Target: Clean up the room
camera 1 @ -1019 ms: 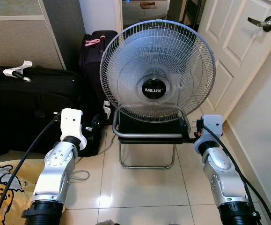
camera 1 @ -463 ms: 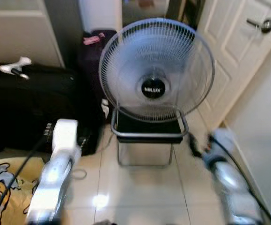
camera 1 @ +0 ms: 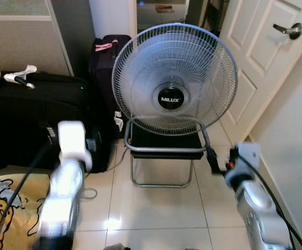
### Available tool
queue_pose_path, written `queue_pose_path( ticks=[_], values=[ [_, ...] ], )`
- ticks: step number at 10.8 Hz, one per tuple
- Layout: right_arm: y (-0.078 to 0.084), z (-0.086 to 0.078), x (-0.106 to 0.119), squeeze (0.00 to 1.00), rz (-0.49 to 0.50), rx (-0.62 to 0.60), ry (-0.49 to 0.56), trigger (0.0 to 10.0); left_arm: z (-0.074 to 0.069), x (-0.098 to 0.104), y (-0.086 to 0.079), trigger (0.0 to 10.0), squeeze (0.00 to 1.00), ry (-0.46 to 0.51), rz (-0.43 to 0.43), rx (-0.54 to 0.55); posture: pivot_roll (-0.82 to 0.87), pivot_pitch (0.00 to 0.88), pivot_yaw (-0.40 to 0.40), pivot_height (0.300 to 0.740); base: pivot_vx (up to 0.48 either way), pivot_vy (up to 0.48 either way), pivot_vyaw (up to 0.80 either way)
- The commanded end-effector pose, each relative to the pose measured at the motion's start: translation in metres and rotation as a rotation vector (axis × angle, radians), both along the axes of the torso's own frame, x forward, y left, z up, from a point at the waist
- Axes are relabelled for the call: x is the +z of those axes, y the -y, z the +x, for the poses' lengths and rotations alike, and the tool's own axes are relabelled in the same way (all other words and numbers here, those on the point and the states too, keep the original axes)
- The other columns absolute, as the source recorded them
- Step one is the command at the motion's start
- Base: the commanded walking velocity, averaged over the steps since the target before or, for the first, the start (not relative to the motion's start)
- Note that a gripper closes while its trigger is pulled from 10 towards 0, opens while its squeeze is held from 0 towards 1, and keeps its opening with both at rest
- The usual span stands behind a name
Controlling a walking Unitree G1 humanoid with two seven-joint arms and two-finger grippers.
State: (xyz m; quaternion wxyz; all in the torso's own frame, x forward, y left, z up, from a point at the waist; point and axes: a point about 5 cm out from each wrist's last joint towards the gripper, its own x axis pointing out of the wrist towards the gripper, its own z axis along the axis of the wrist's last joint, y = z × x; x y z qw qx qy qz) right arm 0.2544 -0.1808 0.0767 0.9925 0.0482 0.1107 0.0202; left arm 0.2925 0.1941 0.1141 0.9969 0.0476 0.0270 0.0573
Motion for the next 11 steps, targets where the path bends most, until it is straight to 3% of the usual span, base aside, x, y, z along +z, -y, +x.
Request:
queue_pose_path(
  ticks=[1,2,3,4,5,7,8,9,11],
  values=[
    [0.002,0.003,0.004,1.00,-0.013,0.006,0.017,10.0,0.002,-0.004,-0.004,10.0,0.86,-0.018,0.005,0.007,-0.08,0.000,-0.001,0.740,0.000,0.000,0.00],
    [0.003,0.006,0.008,1.00,-0.071,0.026,0.031,10.0,0.015,0.003,-0.007,10.0,0.93,0.008,0.052,-0.025,-0.08,0.000,-0.002,0.740,0.000,0.000,0.00],
    [0.004,0.009,0.011,1.00,-0.047,0.034,0.046,10.0,0.023,0.006,-0.011,10.0,0.86,-0.027,0.056,-0.029,-0.09,0.000,0.002,0.740,0.000,0.000,0.00],
    [0.003,0.010,0.014,1.00,-0.001,0.035,0.063,10.0,0.027,0.009,-0.009,10.0,0.69,-0.024,0.080,-0.098,-0.08,0.000,0.004,0.740,0.000,0.000,0.00],
    [0.002,0.011,0.018,1.00,-0.025,0.035,0.096,10.0,0.029,0.014,-0.012,10.0,0.65,-0.019,0.097,-0.128,-0.08,0.000,0.006,0.740,0.000,0.000,0.00],
    [-0.001,0.011,0.023,1.00,-0.071,0.021,0.118,10.0,0.022,0.021,-0.008,10.0,0.66,-0.016,0.031,-0.264,-0.09,0.000,0.017,0.740,0.000,0.000,0.00],
    [-0.006,0.011,0.027,0.00,-0.015,0.045,0.128,0.0,0.010,0.018,-0.006,0.6,0.00,-0.025,-0.038,-0.283,-0.10,0.000,0.021,0.740,0.000,0.000,0.00],
    [-0.004,0.009,0.025,0.00,-0.061,0.028,0.116,0.0,0.000,0.016,-0.007,0.0,0.00,-0.019,-0.064,-0.262,-0.10,0.000,0.020,0.740,0.000,0.000,0.00],
    [-0.002,0.007,0.023,0.00,-0.070,0.015,0.106,0.0,-0.016,0.007,-0.008,0.0,0.00,-0.040,-0.097,-0.225,-0.10,0.000,0.016,0.740,0.000,0.000,0.00]
  ],
)
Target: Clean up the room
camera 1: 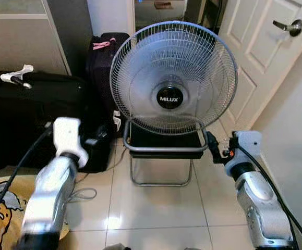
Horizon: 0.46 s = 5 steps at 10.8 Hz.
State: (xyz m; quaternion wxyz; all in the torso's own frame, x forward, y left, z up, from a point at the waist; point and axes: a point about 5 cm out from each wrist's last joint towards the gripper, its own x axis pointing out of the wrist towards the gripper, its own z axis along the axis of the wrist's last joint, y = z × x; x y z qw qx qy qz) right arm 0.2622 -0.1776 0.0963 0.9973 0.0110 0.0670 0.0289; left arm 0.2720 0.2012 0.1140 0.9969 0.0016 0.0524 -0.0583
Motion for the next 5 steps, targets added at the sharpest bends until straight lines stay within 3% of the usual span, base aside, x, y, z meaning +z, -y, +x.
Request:
queue_pose_path(
  ticks=[1,2,3,4,5],
  values=[
    [0.0058,-0.0038,0.0026,0.00,0.005,-0.024,-0.004,0.0,-0.0053,0.0024,0.0005,0.0,0.00,0.006,0.005,0.017,-0.10,0.000,0.013,0.740,0.000,0.000,0.00],
    [0.0062,-0.0018,0.0058,0.00,-0.008,-0.033,0.009,1.1,-0.0071,0.0020,0.0008,0.0,0.00,0.014,0.062,0.024,-0.11,0.000,0.010,0.740,0.000,0.000,0.00],
    [0.0085,0.0029,0.0077,0.00,-0.120,-0.084,0.038,10.0,-0.0062,0.0033,0.0003,3.6,0.00,0.018,0.074,0.039,-0.11,0.000,0.012,0.740,0.000,0.000,0.00],
    [0.0037,0.0005,0.0002,0.00,-0.091,-0.028,-0.034,10.0,-0.0070,0.0037,-0.0005,10.0,0.00,0.000,0.074,0.059,-0.10,0.000,0.012,0.740,0.000,0.000,0.00],
    [0.0000,-0.0001,-0.0009,0.00,-0.102,0.008,-0.040,10.0,-0.0069,0.0036,-0.0003,10.0,0.00,-0.014,0.073,0.067,-0.10,0.000,0.010,0.740,0.000,0.000,0.00]
  ],
)
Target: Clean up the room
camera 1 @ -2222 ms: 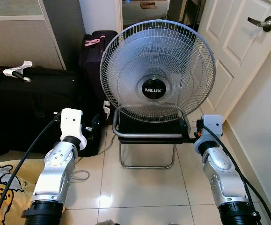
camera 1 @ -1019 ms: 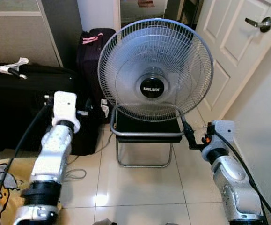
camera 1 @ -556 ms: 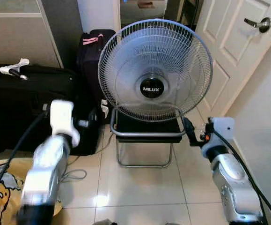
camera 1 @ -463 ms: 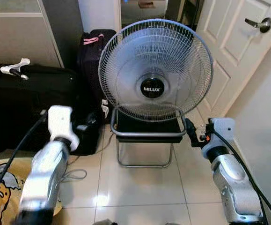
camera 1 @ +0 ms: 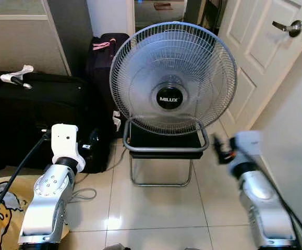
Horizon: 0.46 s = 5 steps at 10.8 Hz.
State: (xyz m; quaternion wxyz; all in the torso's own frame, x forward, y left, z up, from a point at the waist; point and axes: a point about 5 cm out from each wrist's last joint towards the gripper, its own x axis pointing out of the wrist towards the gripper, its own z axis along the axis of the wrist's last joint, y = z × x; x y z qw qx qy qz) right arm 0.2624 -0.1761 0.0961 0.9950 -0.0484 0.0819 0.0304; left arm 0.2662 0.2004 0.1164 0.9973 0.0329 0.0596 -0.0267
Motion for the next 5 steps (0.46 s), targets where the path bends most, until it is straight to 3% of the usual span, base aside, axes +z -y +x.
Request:
queue_pose_path(
  ticks=[1,2,4,5],
  values=[
    [-0.002,0.001,0.001,0.00,-0.027,0.020,0.011,10.0,0.002,0.004,-0.001,10.0,0.00,0.010,0.004,0.013,-0.09,0.000,0.008,0.740,0.000,0.000,0.80],
    [-0.005,0.005,0.002,0.00,-0.073,0.004,0.034,10.0,0.004,0.006,0.006,10.0,0.00,0.020,0.002,-0.019,-0.09,0.000,0.010,0.740,0.000,0.000,0.80],
    [-0.012,0.012,0.009,0.00,-0.083,0.017,0.062,10.0,0.009,0.005,0.006,10.0,0.00,-0.005,-0.066,0.029,-0.10,0.000,0.013,0.740,0.000,0.000,0.80],
    [-0.010,0.014,0.010,0.00,-0.006,-0.003,0.061,10.0,0.012,0.007,0.006,10.0,0.00,0.001,-0.058,0.013,-0.09,0.000,0.013,0.740,0.000,0.000,0.52]
  ],
)
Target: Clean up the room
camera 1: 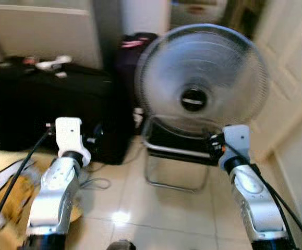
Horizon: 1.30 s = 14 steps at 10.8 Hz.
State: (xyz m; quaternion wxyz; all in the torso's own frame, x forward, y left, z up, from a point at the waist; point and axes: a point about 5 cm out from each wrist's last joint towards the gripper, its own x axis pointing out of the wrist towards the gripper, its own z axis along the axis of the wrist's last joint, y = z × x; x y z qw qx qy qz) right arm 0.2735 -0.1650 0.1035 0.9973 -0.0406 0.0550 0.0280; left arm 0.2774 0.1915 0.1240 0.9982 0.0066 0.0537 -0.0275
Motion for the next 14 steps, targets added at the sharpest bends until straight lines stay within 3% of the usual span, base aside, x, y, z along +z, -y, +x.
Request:
queue_pose_path(
  ticks=[1,2,8,12,14],
  values=[
    [0.003,0.004,0.002,0.00,0.045,-0.010,-0.007,10.0,0.002,0.000,-0.002,10.0,0.00,-0.012,0.030,-0.013,-0.09,0.000,0.021,0.740,0.000,0.000,0.80],
    [0.004,0.006,0.001,0.00,0.030,-0.025,-0.001,10.0,0.004,0.000,-0.002,10.0,0.00,-0.008,0.013,0.012,-0.10,0.000,0.022,0.740,0.000,0.000,0.80],
    [0.000,0.016,0.000,0.00,-0.030,-0.018,-0.021,10.0,0.015,0.001,0.002,10.0,0.00,-0.008,0.129,0.024,-0.11,0.000,0.027,0.740,0.000,0.000,0.80],
    [0.000,0.015,-0.005,0.00,0.118,-0.059,-0.048,10.0,0.017,0.002,0.003,10.0,0.00,0.013,0.141,0.004,-0.09,0.000,0.027,0.740,0.000,0.000,0.60],
    [-0.003,0.016,-0.008,0.00,0.104,-0.061,-0.061,10.0,0.018,0.003,0.000,10.0,0.00,0.014,0.139,0.007,-0.09,0.000,0.026,0.740,0.000,0.261,0.00]
  ],
)
